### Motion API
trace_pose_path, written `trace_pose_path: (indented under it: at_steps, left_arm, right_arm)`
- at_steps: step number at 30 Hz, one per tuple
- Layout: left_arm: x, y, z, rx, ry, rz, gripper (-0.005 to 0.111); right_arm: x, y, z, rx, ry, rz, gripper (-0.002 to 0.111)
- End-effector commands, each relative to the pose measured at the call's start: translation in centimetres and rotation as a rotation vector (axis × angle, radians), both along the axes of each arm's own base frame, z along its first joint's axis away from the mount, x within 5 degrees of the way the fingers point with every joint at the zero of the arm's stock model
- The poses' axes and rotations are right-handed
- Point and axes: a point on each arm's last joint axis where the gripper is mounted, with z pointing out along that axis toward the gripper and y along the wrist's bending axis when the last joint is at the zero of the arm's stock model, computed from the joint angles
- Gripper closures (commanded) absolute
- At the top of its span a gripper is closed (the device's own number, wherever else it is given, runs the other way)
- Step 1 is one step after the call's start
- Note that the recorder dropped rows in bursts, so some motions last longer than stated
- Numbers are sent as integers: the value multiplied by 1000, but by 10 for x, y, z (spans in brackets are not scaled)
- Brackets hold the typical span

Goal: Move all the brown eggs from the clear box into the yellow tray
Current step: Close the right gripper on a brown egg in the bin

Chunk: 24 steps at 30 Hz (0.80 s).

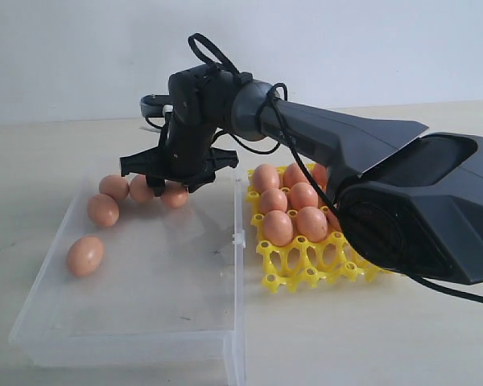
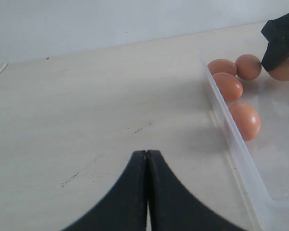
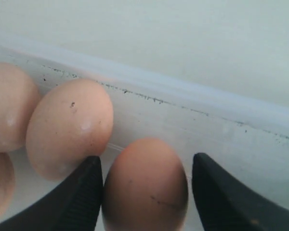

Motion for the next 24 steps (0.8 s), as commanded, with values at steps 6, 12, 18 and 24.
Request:
trace_pose_path:
  at_steps: [6,12,18,24]
  left_arm:
    - [0,0,2,-9,-16,-5,107]
    - [0,0,2,-9,-16,-5,107]
    - [0,0,2,-9,-16,-5,107]
    - [0,0,2,-9,-16,-5,107]
  right_arm:
    - [5,-4,3,-26,-44,2,70]
    - [5,-4,3,-46,-61,59,108]
    - [1,0,16,-28,-79,92,108]
    - [-8,9,46,-15,-145,159,108]
